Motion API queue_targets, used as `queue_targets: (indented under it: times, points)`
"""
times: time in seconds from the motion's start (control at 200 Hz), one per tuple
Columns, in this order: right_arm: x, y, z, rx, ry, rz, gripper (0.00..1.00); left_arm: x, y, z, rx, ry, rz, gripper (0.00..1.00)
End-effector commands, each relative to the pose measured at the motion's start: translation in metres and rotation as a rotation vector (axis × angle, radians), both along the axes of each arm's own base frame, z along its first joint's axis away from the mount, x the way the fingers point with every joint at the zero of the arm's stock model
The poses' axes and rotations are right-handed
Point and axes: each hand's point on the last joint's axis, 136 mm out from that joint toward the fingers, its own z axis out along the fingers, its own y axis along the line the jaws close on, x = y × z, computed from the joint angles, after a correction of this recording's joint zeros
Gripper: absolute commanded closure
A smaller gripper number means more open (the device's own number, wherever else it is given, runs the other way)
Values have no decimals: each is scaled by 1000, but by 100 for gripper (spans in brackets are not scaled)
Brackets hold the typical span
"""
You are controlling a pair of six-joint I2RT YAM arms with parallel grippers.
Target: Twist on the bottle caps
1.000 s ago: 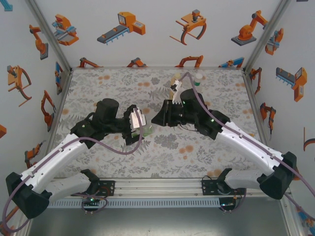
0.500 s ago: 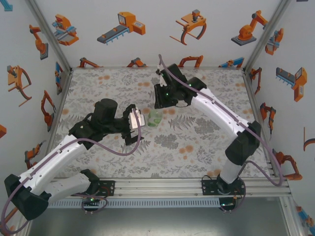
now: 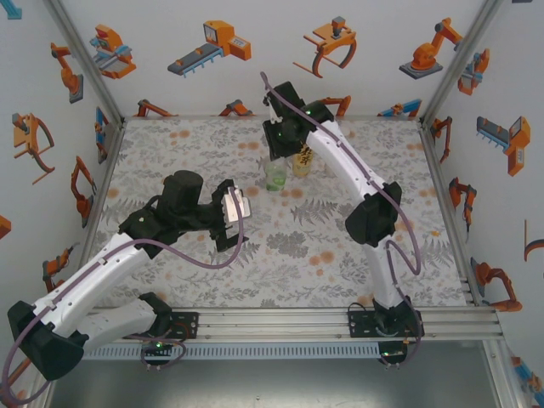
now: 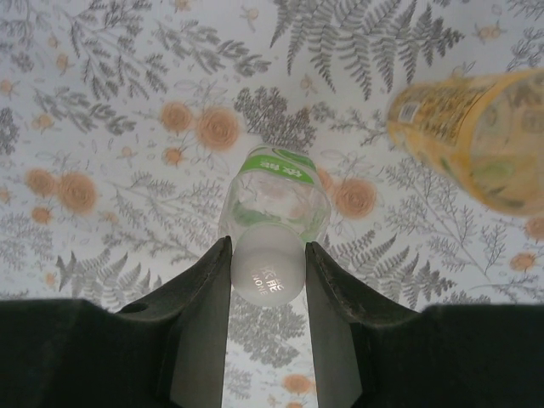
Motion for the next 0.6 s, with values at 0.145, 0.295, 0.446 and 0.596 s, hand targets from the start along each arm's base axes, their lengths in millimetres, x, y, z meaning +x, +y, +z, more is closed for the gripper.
queue_targets:
  times: [0.145, 0.295, 0.446, 0.596]
  points:
    - [36, -5, 5, 28, -63, -8, 100, 3, -1, 1, -11, -3, 20, 9]
    - [48, 0, 1, 35, -102, -3, 100, 3, -2, 1, -12, -1, 18, 9]
    - [52, -1, -7, 19, -103, -5, 100, 3, -1, 0, -11, 2, 21, 9]
    - [53, 1, -20, 9, -81, 1, 100, 2, -2, 2, -14, 2, 17, 8]
